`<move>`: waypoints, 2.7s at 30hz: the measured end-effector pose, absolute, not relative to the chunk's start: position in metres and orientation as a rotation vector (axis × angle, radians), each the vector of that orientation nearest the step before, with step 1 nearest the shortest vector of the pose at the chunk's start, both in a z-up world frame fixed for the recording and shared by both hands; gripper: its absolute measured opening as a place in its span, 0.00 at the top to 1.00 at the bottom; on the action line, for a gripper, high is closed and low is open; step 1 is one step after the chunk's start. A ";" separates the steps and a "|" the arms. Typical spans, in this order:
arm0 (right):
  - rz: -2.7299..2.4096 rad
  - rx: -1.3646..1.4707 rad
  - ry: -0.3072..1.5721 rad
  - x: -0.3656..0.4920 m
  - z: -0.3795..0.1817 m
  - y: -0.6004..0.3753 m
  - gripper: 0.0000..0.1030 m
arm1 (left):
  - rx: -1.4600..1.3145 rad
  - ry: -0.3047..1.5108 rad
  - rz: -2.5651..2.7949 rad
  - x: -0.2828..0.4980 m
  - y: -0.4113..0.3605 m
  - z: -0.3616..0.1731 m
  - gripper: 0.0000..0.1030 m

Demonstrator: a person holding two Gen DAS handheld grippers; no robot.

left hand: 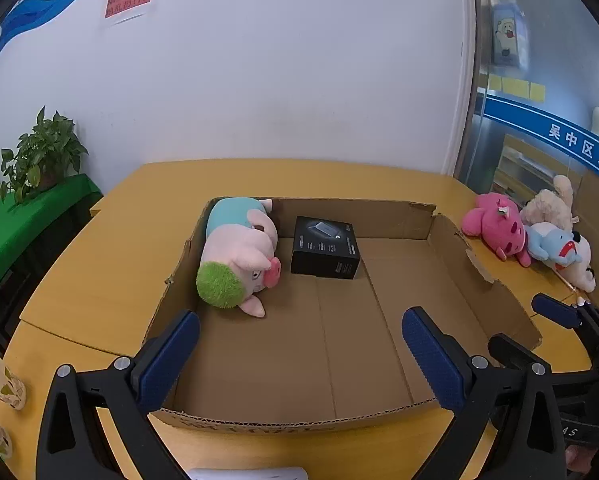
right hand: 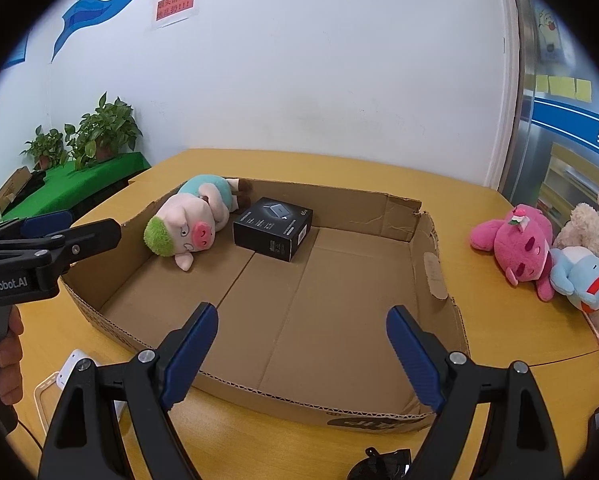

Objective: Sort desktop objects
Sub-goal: 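Withdraw the right tool from the box toward the table, then lower the right tool onto the black sunglasses and close on them, then lift the sunglasses with the right tool toward the cardboard box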

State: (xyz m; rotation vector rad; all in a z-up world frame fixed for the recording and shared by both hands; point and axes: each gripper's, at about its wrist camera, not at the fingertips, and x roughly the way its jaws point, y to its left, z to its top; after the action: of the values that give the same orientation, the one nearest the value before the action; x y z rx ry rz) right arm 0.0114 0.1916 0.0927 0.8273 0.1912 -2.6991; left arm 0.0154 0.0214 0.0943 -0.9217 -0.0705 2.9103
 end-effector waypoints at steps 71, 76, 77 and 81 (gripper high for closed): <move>-2.406 0.846 0.246 0.098 0.065 0.197 0.76 | -1.088 -0.307 2.234 0.046 0.113 0.078 0.82; -2.456 0.700 0.286 0.078 0.118 0.191 0.77 | -0.944 -0.233 2.303 0.023 0.116 0.140 0.82; -2.468 0.665 0.302 0.069 0.132 0.189 0.77 | -0.920 -0.224 2.313 0.015 0.117 0.152 0.82; -2.489 0.589 0.293 0.036 0.172 0.188 0.78 | -0.848 -0.207 2.319 -0.024 0.117 0.199 0.82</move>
State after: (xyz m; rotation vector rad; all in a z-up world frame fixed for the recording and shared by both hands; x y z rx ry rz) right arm 0.0359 0.1876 0.1717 0.5893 0.2932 -2.4888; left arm -0.0242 0.1175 0.1985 -0.8477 -0.2065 2.3188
